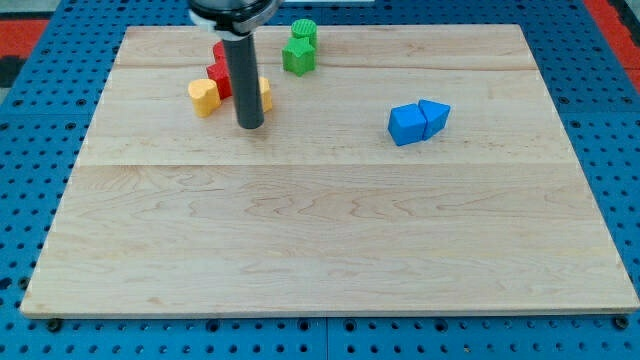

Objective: Move the yellow hexagon to the bottom right side of the green star

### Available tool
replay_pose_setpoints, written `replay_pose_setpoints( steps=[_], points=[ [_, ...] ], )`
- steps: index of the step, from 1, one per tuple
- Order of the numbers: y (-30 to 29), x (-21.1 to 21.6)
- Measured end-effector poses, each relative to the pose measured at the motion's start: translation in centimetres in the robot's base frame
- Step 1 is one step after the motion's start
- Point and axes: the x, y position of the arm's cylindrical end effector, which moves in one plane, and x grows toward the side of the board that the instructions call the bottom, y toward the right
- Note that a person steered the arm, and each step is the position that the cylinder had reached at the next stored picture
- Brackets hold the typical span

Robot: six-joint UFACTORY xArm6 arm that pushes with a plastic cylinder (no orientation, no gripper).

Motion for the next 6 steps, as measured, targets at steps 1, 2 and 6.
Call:
replay_pose_setpoints(
  steps=[1,2,6],
  points=[
    [0.9,-3.4],
    [0.1,-5.2],
    [7.2,-3.7]
  ],
)
